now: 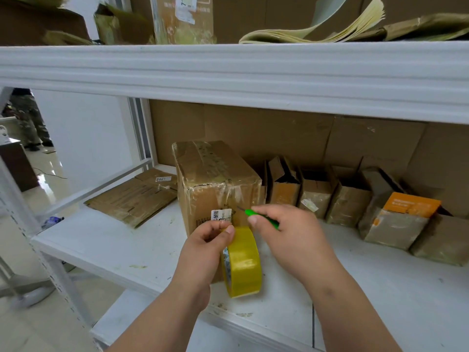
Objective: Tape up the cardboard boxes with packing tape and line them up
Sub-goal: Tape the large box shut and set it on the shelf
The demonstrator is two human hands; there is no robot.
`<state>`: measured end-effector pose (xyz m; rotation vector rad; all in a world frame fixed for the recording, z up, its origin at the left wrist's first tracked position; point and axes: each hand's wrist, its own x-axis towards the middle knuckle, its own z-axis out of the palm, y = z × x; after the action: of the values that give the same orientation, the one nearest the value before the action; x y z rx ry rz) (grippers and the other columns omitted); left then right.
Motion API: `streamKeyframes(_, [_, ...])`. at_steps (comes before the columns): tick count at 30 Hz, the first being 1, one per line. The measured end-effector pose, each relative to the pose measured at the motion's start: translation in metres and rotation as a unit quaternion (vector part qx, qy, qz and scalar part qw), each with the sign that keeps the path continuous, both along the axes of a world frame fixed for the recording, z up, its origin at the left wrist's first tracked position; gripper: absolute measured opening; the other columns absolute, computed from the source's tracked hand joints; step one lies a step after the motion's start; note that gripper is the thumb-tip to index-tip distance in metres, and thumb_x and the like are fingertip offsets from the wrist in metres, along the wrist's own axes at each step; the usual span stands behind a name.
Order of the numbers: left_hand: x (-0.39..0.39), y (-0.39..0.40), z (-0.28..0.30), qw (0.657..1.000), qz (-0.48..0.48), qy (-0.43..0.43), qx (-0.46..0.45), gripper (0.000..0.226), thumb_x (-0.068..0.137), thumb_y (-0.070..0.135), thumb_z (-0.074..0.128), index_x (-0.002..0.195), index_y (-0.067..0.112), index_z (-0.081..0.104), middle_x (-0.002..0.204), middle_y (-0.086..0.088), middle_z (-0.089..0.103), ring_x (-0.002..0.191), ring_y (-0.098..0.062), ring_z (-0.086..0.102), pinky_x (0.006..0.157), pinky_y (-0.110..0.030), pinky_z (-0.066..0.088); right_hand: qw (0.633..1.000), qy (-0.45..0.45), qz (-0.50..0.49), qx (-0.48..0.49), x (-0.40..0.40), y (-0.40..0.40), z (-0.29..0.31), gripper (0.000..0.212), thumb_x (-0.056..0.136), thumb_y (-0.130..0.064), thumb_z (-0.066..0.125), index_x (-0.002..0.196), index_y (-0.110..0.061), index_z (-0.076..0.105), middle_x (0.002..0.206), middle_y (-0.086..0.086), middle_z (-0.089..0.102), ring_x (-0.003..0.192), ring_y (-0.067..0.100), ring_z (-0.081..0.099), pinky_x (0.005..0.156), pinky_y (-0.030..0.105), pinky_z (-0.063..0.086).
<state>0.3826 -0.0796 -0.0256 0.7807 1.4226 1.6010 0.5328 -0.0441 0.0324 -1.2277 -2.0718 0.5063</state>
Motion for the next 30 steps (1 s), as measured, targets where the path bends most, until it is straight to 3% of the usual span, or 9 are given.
streamKeyframes(7, [0.0,-0.003,0.004,1.0,-0.001,-0.01,0.009,0.013,0.093,0.027,0.066,0.089,0.019,0.075,0.086,-0.003,0.075,0.076,-0.011,0.066,0.067,-0.025,0.047,0.995,-0.093,-0.003,0.041,-0.019,0.001,0.009,0.034,0.096,-0.05,0.054,0.123,-0.036,0.067,0.12,-0.01,0.067,0.112,0.012,0.059,0.092,0.033,0.05])
streamKeyframes(12, [0.001,-0.003,0.007,1.0,-0.001,-0.007,0.006,0.016,0.095,0.027,0.065,0.086,0.018,0.075,0.088,-0.007,0.075,0.075,-0.014,0.065,0.069,-0.028,0.05,0.989,-0.133,-0.003,0.057,-0.029,0.001,0.011,0.033,0.097,-0.05,0.05,0.12,-0.034,0.068,0.116,-0.009,0.068,0.108,0.014,0.06,0.088,0.034,0.051])
streamKeyframes(19, [0.002,-0.001,0.011,0.999,0.013,-0.038,0.0,0.015,0.094,0.025,0.064,0.086,0.017,0.074,0.075,0.0,0.073,0.061,-0.006,0.065,0.058,-0.023,0.048,0.99,-0.129,-0.011,0.058,-0.032,-0.001,0.014,0.03,0.096,-0.048,0.053,0.113,-0.032,0.071,0.108,-0.01,0.071,0.102,0.013,0.062,0.084,0.034,0.053])
streamKeyframes(23, [0.0,0.003,0.007,0.999,0.025,-0.024,-0.008,0.014,0.094,0.024,0.066,0.085,0.016,0.073,0.075,0.0,0.071,0.063,-0.007,0.063,0.058,-0.021,0.046,0.993,-0.108,-0.019,0.045,-0.022,0.0,0.017,0.029,0.094,-0.047,0.057,0.114,-0.032,0.072,0.107,-0.013,0.072,0.1,0.009,0.063,0.082,0.028,0.052])
streamKeyframes(30, [0.001,0.005,0.006,1.0,0.023,-0.017,-0.008,0.013,0.092,0.024,0.068,0.083,0.017,0.073,0.075,0.0,0.071,0.063,-0.006,0.063,0.055,-0.018,0.047,0.988,-0.146,-0.022,0.055,-0.032,0.003,0.017,0.028,0.096,-0.046,0.053,0.107,-0.029,0.072,0.1,-0.008,0.072,0.096,0.015,0.064,0.081,0.033,0.053])
